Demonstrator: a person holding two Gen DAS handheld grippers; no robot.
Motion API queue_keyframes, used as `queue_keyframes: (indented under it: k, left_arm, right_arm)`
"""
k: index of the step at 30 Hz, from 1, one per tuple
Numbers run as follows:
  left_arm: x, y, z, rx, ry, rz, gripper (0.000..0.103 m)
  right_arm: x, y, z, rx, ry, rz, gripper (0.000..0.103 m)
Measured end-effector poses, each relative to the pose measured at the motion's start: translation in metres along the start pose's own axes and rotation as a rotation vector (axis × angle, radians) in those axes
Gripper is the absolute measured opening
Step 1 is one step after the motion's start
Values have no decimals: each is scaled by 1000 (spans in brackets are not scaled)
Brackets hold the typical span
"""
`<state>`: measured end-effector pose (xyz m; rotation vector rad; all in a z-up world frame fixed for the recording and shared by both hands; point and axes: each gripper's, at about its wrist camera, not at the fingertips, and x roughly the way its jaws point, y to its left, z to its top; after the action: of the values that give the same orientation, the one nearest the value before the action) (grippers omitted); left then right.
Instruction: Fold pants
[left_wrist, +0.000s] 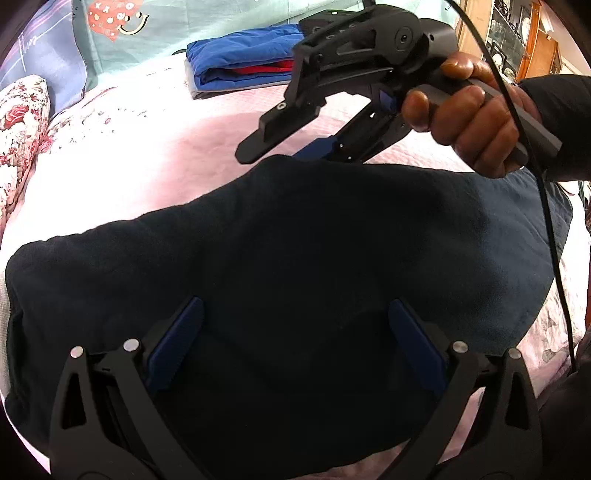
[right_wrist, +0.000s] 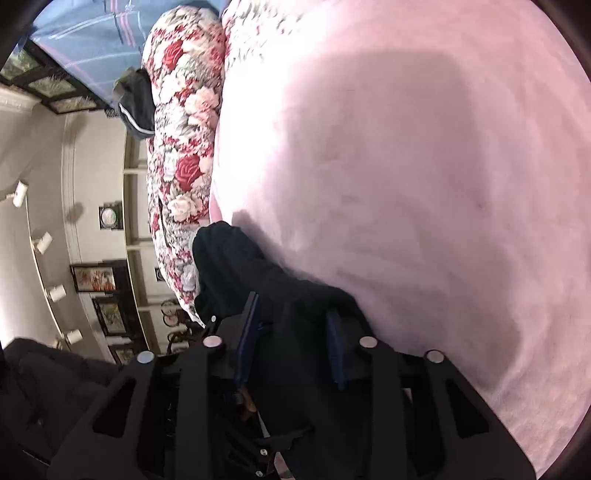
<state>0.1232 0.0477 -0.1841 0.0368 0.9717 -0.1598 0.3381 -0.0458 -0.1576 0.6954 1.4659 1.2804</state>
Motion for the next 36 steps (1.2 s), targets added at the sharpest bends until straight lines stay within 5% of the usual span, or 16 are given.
queue_keyframes:
  k: [4,7,11,13,15,16,19,21,22,32,36]
  left_arm:
    - [1,0,0,7,1,4,101]
    - [1,0,1,6,2,9,101]
    - [1,0,1,6,1,14,101]
    - [1,1,1,6,1,14,101]
    - [1,0,-1,6,10,14,101]
    - [1,1,-1,6,11,14,101]
    - [-1,0,0,12,5,19,101]
    - [0,1,1,14,7,22,101]
    - [-1,1,1,15,6,23,101]
    - [-13,6,25,-73,62,28,101]
    - [-32,-10,42,-111,22,34,101]
  right_arm:
    - [-32,19,-15,-60,-154,-126,38]
    - [-54,40,-37,-93,-272,-89,38]
    - [-20,52,-54,-148,-238,-66,38]
    - [1,35,-52,-117,-249,-155,38]
    - [8,9,-50,-48,-294,-208,4]
    - [3,4,-52,14,-313,-183,3]
    - [-23,17,-74,41,-421,-195,26]
    - [-54,32,-104,14,-534,-303,62]
    - [-70,34,-128,26,-598,-337,65]
    - [-196,-38,-371,472,-1019,-440,66]
    - [-219,-68,-425,598,-1136,-482,66]
